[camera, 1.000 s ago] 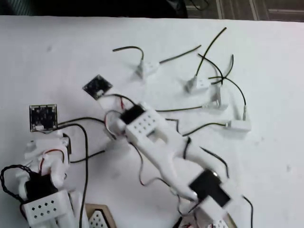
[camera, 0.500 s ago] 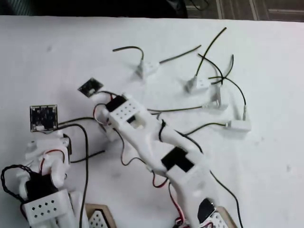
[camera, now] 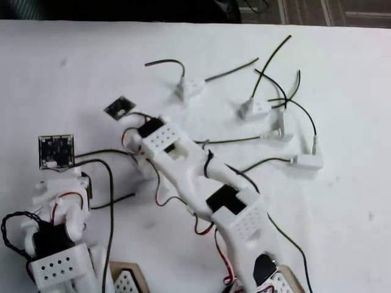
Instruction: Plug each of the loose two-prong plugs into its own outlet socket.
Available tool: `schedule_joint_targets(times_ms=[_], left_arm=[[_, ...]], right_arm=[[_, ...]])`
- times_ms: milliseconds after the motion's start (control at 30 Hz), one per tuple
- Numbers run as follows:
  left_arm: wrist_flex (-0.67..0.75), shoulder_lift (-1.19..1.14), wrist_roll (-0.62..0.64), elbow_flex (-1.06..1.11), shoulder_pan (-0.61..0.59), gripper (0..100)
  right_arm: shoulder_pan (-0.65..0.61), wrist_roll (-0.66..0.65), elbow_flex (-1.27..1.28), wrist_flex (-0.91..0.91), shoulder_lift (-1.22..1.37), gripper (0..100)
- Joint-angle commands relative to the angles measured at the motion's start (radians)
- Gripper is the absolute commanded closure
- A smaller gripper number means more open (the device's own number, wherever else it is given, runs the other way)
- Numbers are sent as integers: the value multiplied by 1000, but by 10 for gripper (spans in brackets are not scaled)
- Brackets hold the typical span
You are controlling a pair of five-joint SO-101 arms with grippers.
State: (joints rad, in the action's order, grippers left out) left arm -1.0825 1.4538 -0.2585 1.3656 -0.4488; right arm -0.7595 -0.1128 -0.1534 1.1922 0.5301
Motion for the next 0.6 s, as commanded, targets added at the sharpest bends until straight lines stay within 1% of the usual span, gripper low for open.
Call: schedule_joint_targets(times_ms=[0, 167, 300, 467, 567], left_arm=[[20, 5, -14, -3, -8, 858], [20, 5, -14, -2, -8, 858], [20, 5, -14, -2, -8, 858], [20, 5, -14, -2, -8, 858], [20, 5, -14, -2, -7, 858]], right_arm=[[53, -8, -35, 59, -128, 981], [120, -15, -35, 191, -288, 981], [188, -101, 21, 282, -390, 981], [283, -163, 265, 277, -530, 981], [329, -173, 443, 222, -638, 981]])
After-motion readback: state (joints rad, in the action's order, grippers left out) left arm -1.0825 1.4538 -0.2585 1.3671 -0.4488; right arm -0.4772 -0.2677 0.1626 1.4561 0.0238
